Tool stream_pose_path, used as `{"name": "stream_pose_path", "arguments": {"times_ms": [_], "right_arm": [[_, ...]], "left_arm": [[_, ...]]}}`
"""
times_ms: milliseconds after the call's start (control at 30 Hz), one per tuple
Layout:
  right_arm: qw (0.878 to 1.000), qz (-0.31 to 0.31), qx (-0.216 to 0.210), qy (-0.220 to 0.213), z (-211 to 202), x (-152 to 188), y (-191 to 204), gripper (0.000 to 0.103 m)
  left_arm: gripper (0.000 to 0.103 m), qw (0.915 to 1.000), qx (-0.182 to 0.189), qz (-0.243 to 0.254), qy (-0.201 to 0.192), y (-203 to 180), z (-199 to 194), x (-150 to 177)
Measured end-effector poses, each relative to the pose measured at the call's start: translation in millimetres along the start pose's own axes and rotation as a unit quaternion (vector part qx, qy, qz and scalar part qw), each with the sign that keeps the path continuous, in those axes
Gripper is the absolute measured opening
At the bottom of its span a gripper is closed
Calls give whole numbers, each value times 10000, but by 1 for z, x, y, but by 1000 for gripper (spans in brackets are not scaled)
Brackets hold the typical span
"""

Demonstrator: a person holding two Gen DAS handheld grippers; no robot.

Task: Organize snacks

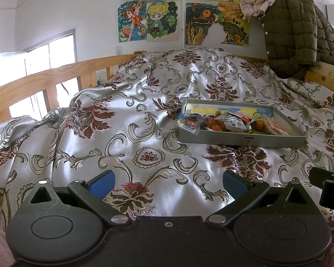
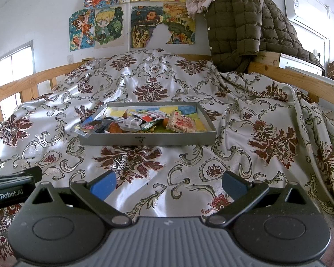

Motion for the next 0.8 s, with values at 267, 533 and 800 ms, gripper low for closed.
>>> {"name": "stream_pose_path", "arguments": {"times_ms": [267,533,800], "right_arm": [[10000,-4,2,4,0,0,0,103],[10000,-7,2,5,0,-1,0,103],[10000,-21,-3,50,0,0,0,103]], "left_arm": [[102,9999,-122,96,-1,0,1,2],[102,9997,-178,154,32,1,1,2],[102,9997,-162,139,92,-2,0,3]]}}
Point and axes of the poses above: each gripper's, at about its wrist camera, not at the fingertips, and z roughly the way its jaws point, y to its left, x to its underside, the point moved 2 cm from there along z, roughly the way its jaws point, and after that the axes turned 10 degrees about x, right-handed, at the moved point
